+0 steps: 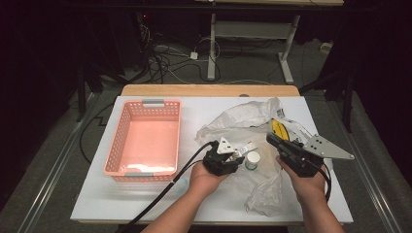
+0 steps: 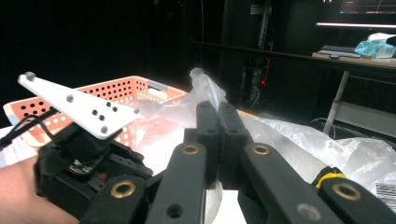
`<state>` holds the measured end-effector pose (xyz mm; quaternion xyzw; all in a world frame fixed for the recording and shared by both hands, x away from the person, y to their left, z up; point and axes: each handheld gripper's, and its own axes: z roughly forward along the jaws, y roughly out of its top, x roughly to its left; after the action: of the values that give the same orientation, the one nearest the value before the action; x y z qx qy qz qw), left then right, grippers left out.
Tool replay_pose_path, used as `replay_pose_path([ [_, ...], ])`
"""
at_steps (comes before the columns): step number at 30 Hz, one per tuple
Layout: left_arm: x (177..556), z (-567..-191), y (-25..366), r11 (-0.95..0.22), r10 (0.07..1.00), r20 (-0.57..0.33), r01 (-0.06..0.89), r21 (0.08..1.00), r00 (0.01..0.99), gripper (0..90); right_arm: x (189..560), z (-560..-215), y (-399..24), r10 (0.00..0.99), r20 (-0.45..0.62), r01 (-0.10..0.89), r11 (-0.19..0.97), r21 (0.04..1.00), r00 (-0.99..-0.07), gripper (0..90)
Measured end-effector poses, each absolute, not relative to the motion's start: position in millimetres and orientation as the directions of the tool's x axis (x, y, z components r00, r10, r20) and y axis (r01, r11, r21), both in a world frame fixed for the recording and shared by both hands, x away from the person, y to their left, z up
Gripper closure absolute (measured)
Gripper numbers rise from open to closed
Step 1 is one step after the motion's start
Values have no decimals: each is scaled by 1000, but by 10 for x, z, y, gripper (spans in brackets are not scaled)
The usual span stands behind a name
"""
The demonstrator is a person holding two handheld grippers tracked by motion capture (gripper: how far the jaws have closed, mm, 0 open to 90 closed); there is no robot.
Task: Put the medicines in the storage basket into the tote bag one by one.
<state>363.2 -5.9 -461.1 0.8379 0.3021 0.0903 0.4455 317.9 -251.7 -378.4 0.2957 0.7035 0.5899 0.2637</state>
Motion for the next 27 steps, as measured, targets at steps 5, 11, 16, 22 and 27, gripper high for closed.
replay_pose_path([
  [5,3701,-4654,-129,-431,598,-103,428,794,795,578,3181,-3784,-2520,726,-24,105,131,986,-688,900],
  [11,3803,-4688,-203,-426,618,-100,440,791,780,578,3188,-3791,-2514,726,-17,111,128,986,-687,900],
  [16,3858,-4724,-225,-407,617,-122,448,796,778,575,3192,-3794,-2526,728,-19,108,128,986,-686,900],
  [22,3861,-4696,-174,-424,612,-140,472,773,779,443,3189,-3792,-2522,724,-15,110,125,986,-690,900],
  [27,3787,-4667,-43,-417,627,-132,474,775,767,404,3201,-3813,-2521,724,-6,120,123,985,-690,900],
])
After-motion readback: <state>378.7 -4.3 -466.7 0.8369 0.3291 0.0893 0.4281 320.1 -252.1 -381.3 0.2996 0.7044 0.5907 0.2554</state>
